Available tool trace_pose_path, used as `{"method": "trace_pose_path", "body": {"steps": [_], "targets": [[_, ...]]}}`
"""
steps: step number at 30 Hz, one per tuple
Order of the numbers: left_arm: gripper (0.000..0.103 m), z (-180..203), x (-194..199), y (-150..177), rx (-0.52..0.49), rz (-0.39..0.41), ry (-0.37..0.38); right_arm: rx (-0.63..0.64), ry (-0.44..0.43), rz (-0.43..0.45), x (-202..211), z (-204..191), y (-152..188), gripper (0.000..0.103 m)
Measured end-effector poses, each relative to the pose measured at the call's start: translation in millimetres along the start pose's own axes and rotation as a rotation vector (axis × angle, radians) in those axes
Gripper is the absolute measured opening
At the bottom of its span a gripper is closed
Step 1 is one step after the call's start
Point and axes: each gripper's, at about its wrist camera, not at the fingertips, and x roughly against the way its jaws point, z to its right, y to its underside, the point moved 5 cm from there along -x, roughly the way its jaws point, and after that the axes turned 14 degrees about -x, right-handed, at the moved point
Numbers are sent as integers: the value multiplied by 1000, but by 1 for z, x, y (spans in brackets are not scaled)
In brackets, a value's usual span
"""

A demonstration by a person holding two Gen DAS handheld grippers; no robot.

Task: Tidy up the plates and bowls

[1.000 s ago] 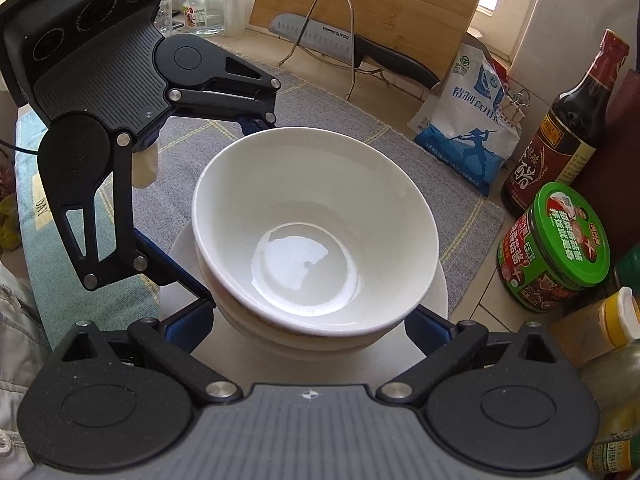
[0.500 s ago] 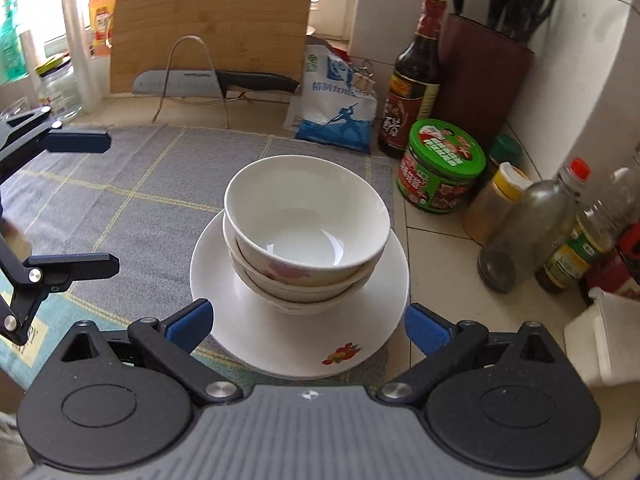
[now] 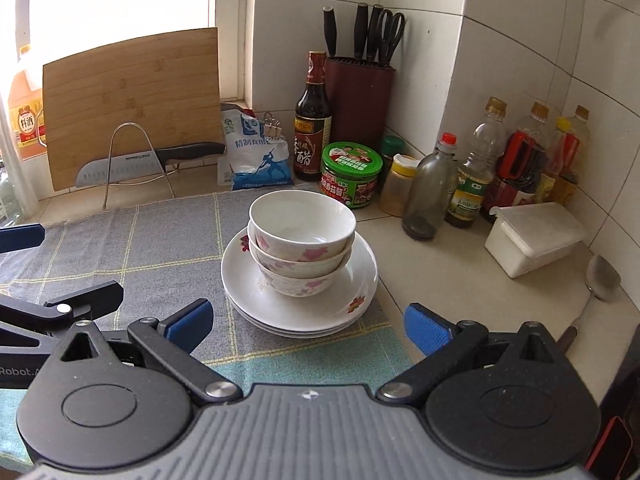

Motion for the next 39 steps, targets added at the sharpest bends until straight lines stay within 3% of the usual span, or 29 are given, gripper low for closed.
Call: {"method": "trace_pose_path", "body": {"steps": [7, 39], "targets": [[102, -2, 17, 0, -6, 11, -22, -32, 28, 33, 18, -4, 4, 103], [102, -6, 14, -5, 38, -18, -33, -52, 51, 51, 15, -6, -1, 103]]}}
